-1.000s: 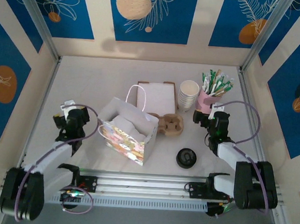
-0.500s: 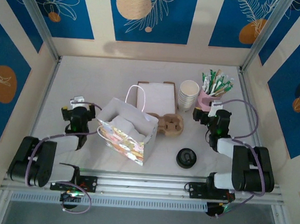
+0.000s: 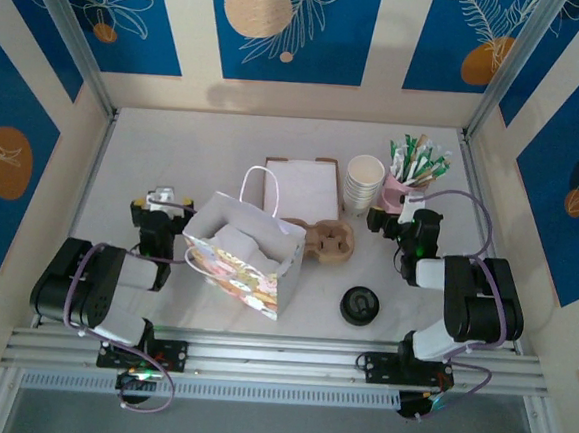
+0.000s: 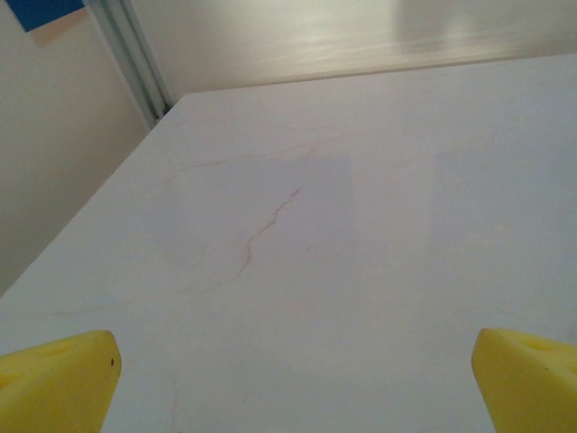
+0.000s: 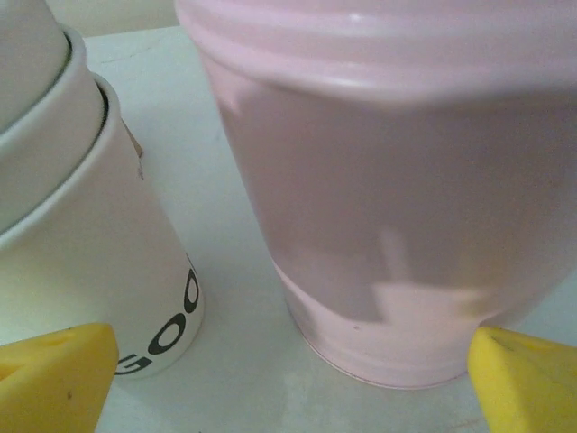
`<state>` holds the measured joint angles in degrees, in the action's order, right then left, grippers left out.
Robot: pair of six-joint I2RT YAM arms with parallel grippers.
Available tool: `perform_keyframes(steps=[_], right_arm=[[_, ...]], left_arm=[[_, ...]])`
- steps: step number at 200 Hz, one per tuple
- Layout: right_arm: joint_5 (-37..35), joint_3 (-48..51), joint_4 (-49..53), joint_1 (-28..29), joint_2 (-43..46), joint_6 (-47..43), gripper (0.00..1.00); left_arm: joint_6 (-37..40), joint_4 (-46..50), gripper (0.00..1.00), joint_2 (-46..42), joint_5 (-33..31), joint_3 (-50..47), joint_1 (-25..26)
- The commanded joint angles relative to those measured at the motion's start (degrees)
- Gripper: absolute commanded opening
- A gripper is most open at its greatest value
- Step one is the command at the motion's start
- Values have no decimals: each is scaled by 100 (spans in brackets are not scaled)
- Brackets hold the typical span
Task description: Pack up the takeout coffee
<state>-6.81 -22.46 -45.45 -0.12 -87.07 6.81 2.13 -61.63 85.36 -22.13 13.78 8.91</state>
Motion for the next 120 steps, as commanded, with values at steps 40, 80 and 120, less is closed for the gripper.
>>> perform_keyframes(steps=[40, 80, 120], right_arm=[[56, -118, -131, 25, -12, -83, 99], [57, -118, -131, 30, -11, -83, 99], [57, -113, -131, 29, -12, -88, 99]], left_arm=[[166, -20, 100, 485, 352, 422, -3], [142, 283, 100, 461, 422, 563, -22], [147, 230, 100, 471, 409, 546, -21]])
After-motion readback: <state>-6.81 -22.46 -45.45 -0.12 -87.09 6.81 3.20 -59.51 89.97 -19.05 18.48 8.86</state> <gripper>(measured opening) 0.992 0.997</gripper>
